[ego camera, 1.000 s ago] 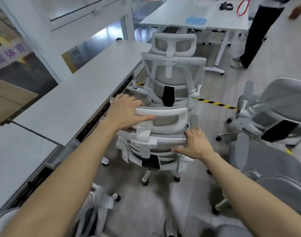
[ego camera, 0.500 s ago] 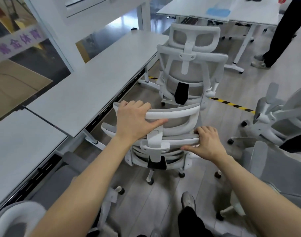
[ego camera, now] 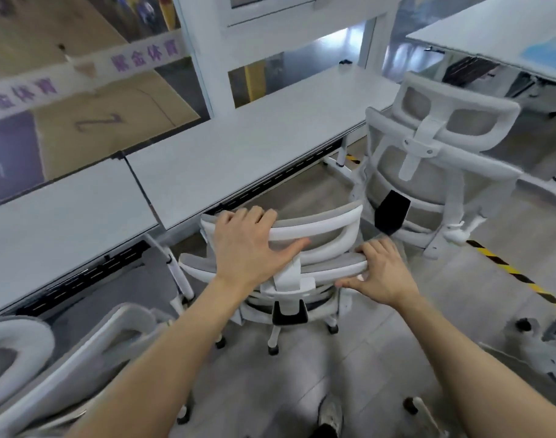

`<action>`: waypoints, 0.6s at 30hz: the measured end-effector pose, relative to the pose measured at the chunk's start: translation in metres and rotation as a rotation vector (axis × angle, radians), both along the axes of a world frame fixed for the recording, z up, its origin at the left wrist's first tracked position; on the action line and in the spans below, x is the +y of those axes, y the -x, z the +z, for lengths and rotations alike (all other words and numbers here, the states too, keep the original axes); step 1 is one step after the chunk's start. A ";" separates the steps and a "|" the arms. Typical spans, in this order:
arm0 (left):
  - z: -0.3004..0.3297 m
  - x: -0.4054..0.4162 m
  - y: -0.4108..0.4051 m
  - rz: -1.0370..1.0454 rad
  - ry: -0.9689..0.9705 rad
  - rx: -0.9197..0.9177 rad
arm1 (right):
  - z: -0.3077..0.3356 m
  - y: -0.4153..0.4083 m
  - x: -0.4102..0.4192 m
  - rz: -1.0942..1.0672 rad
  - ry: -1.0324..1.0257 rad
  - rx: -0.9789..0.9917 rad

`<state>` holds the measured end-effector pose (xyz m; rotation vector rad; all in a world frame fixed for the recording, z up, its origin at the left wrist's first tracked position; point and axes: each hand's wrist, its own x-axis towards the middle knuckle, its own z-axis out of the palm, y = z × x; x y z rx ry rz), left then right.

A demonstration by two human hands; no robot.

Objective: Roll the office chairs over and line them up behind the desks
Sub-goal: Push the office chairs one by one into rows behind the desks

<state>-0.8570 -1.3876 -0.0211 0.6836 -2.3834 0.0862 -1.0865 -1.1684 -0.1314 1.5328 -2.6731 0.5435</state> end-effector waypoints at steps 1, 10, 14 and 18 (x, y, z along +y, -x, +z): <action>0.000 0.000 0.001 0.003 0.005 0.001 | -0.001 0.007 -0.005 0.025 0.002 -0.005; -0.003 -0.002 0.006 -0.008 0.081 -0.019 | -0.004 0.046 -0.028 0.160 0.032 -0.031; -0.008 -0.002 0.012 -0.014 0.123 0.017 | -0.002 0.053 -0.027 0.186 0.037 -0.016; -0.012 0.001 0.016 -0.012 0.158 0.052 | 0.005 0.060 -0.028 0.216 0.004 0.004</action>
